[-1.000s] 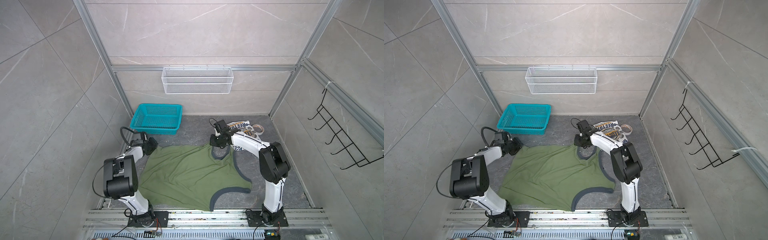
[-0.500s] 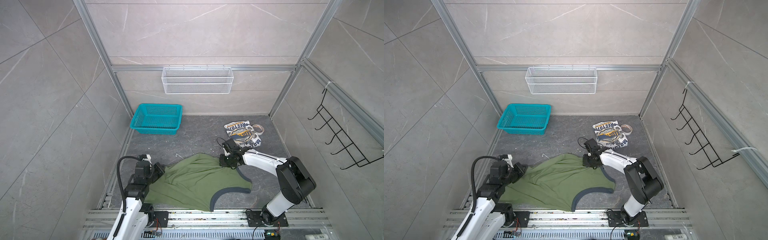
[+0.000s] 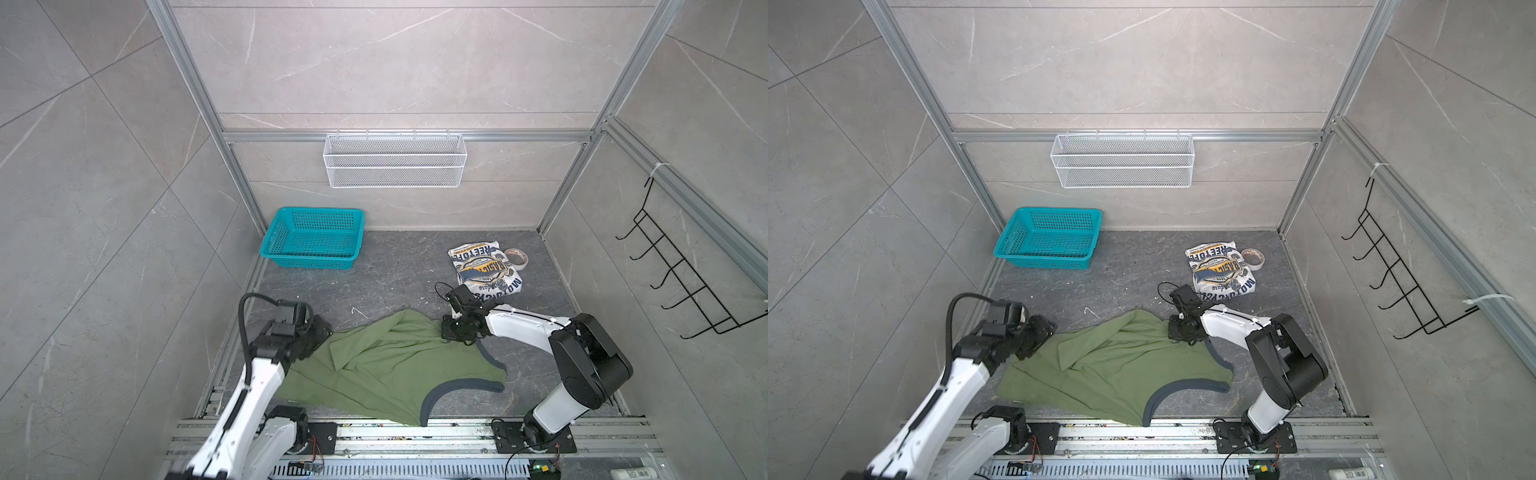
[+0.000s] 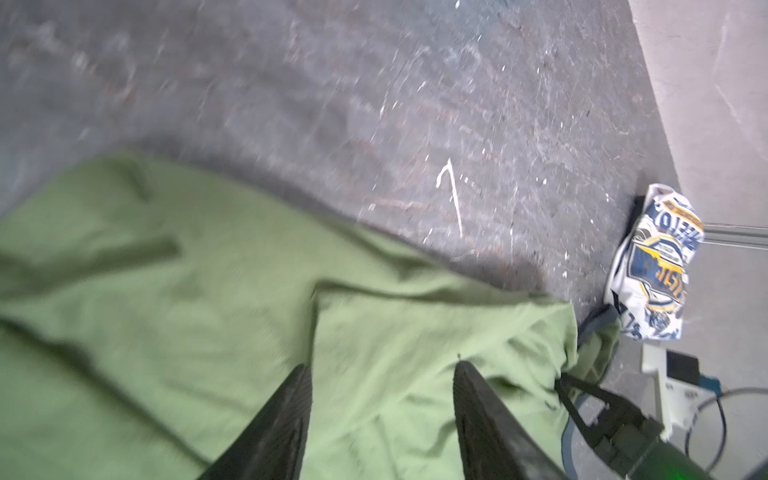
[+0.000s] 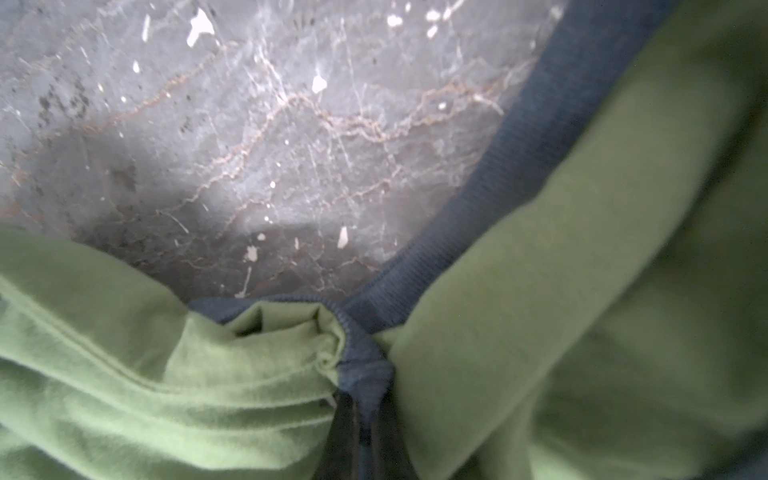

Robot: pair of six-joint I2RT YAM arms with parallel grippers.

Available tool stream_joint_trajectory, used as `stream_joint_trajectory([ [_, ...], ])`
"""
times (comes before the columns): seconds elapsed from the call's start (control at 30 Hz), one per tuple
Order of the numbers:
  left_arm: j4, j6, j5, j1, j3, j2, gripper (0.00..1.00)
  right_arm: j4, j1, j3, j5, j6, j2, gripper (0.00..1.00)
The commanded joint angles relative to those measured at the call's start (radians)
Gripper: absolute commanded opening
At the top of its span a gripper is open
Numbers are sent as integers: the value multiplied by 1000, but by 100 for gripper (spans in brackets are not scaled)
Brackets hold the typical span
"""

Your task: Fold and stack the tank tops

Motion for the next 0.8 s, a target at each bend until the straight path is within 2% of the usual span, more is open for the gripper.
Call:
stream_joint_trajectory([
  [0.0,5,61,-23,-1,-13,61,54,-11,2,34,35,6,9,0],
  [0.13,15,41,-34,-2,-52,76,54,-12,2,42,37,5,20,0],
  [0.33,149,20,65,-2,-149,121,53,-3,4,44,25,9,28,0],
  [0.77,266,62,66,-2,-177,218,35,2,14,45,18,14,46,0],
])
